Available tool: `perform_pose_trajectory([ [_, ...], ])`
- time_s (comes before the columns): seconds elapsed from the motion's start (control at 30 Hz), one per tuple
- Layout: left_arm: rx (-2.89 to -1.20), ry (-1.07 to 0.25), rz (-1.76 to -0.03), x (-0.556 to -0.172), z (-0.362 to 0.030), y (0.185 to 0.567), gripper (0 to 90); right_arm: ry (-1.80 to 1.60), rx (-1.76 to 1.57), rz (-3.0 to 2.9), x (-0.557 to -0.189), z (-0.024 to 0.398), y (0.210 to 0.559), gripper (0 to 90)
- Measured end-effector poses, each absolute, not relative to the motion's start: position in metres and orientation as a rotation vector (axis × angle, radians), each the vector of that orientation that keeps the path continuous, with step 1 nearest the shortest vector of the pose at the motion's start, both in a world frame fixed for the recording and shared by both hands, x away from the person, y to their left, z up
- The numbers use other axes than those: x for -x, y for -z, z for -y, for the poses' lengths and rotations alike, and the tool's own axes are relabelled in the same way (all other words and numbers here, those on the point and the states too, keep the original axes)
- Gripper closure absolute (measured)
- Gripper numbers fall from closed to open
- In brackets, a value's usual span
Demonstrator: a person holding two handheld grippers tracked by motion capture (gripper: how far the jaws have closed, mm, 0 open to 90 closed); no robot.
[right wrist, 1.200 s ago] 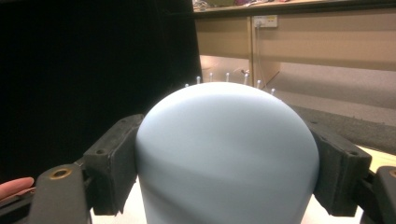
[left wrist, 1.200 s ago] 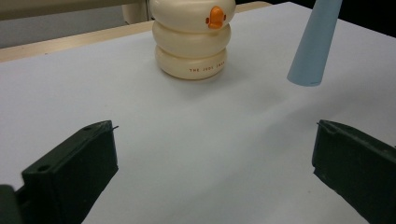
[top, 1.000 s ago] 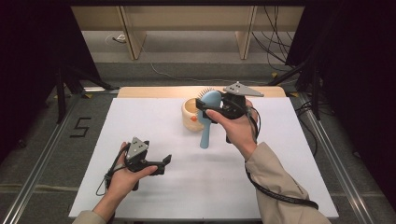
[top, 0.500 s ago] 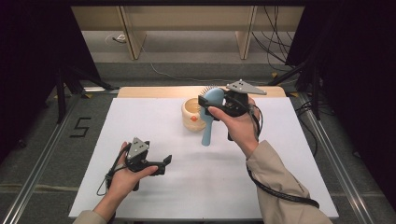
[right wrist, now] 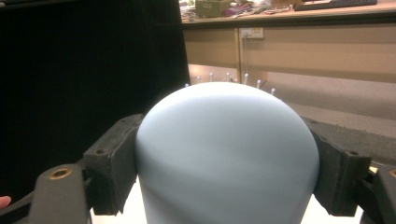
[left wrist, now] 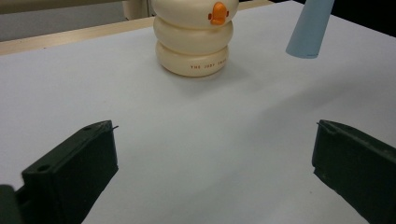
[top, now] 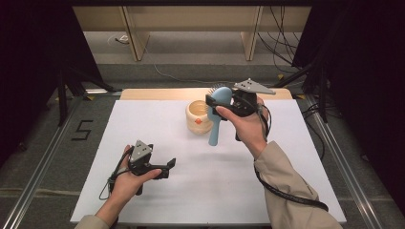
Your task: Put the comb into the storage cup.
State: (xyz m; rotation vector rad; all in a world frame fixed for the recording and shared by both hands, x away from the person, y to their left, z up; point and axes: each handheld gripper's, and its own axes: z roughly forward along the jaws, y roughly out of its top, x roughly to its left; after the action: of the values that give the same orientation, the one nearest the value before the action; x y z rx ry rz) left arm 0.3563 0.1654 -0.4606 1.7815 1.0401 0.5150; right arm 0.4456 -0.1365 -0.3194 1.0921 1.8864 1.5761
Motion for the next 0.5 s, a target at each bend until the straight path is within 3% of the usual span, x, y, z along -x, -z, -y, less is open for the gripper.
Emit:
perform_pose_trajectory([
  [0.5, -1.782, -0.518, -1.039, -0.357, -0.1662, 0.4607, 0.0, -1.571, -1.088, -1.854, -0.4515, 0.1392, 0.3158, 21.6],
])
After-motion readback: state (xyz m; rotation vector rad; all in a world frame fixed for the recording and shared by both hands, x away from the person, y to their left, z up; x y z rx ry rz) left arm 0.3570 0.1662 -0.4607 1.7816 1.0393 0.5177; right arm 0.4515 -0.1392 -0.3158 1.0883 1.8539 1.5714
